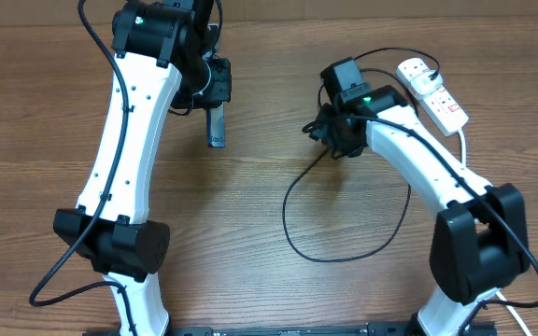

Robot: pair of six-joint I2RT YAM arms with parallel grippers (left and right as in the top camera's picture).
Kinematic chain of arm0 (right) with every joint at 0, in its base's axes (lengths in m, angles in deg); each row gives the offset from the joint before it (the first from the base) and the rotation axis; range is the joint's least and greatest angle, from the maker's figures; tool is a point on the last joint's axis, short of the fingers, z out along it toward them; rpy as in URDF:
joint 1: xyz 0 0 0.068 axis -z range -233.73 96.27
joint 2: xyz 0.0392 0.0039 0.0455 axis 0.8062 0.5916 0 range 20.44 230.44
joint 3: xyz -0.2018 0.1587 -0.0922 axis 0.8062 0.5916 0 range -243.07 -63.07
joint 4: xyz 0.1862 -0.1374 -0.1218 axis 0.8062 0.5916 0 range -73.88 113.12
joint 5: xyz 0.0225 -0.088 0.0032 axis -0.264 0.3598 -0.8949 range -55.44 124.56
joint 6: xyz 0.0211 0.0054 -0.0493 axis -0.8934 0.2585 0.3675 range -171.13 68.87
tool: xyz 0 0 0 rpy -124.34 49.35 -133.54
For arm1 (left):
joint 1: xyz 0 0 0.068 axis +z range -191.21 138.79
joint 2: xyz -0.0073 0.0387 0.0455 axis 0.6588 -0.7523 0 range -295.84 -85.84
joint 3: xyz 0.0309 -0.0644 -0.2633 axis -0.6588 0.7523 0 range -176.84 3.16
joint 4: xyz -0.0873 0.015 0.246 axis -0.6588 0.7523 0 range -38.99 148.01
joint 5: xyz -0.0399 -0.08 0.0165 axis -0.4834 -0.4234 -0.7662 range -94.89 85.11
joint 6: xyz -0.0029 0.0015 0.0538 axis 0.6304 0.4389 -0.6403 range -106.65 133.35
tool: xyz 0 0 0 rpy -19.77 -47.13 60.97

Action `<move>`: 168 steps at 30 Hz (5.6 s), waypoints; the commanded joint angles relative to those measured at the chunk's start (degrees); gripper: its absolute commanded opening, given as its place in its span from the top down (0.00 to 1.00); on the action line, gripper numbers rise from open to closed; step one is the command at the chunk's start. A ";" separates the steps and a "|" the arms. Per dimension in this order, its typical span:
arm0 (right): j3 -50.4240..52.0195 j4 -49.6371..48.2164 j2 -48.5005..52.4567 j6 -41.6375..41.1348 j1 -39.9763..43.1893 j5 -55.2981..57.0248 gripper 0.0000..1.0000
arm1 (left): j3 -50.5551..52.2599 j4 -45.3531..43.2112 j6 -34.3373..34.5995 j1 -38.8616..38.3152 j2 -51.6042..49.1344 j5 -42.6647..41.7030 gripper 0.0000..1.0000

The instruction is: Plug charger to phone and switch on socket

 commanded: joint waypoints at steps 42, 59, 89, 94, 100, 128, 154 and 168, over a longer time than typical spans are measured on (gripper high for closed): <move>-0.70 -7.82 13.27 -3.65 3.61 4.98 0.72 | 0.00 -0.90 0.59 -0.48 0.09 0.57 0.96; -0.74 -8.94 13.25 -1.16 3.82 0.68 0.96 | 0.00 -0.87 0.59 -0.48 0.09 0.57 0.96; -1.92 10.62 -8.09 43.41 8.37 -75.01 0.96 | -0.02 -17.03 0.59 10.62 0.09 -64.70 0.96; -1.92 10.05 -8.09 46.62 6.38 -81.24 0.96 | -0.02 -18.73 3.58 10.62 0.09 -65.53 0.96; -1.97 7.74 -8.61 46.53 6.29 -83.71 0.96 | -0.02 -19.06 6.82 10.95 0.09 -64.35 0.96; -1.95 -16.52 -13.94 24.81 5.86 -80.28 0.96 | -0.02 -18.56 8.22 9.49 0.09 -63.80 0.96; -1.95 -17.14 -13.94 22.84 4.76 -81.22 0.96 | -0.02 -18.47 8.26 9.73 0.09 -62.93 0.96; -1.95 -18.43 -13.94 22.64 6.05 -83.12 0.96 | 0.00 -18.47 8.24 9.73 0.09 -62.29 0.96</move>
